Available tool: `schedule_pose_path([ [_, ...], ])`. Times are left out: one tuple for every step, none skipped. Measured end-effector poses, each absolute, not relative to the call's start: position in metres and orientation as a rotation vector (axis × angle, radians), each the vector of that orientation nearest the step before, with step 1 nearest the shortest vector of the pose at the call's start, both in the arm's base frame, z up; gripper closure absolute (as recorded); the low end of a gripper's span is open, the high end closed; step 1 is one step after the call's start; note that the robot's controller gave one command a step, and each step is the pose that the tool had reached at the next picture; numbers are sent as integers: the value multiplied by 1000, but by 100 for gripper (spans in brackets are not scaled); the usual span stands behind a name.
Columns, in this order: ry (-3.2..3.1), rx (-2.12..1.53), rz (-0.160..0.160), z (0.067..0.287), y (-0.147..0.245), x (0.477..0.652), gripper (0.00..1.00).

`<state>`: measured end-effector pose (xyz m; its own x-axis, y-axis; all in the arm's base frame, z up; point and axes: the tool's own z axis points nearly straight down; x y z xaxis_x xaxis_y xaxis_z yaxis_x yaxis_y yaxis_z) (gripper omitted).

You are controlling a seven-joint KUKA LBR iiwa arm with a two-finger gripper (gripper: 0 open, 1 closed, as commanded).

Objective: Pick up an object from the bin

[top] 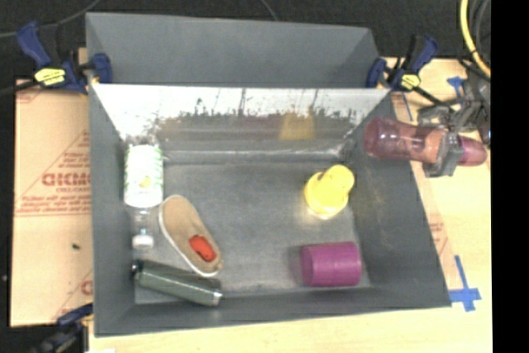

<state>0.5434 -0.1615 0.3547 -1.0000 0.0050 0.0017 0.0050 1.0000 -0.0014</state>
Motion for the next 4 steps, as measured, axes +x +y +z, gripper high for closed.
schedule_pose_path([
  [-3160,-139,8,432,-156,583,0],
  [-3138,-158,2,401,-125,568,0],
  [-3173,-128,16,475,-157,617,0],
  [-3141,-111,3,470,-152,528,0],
])
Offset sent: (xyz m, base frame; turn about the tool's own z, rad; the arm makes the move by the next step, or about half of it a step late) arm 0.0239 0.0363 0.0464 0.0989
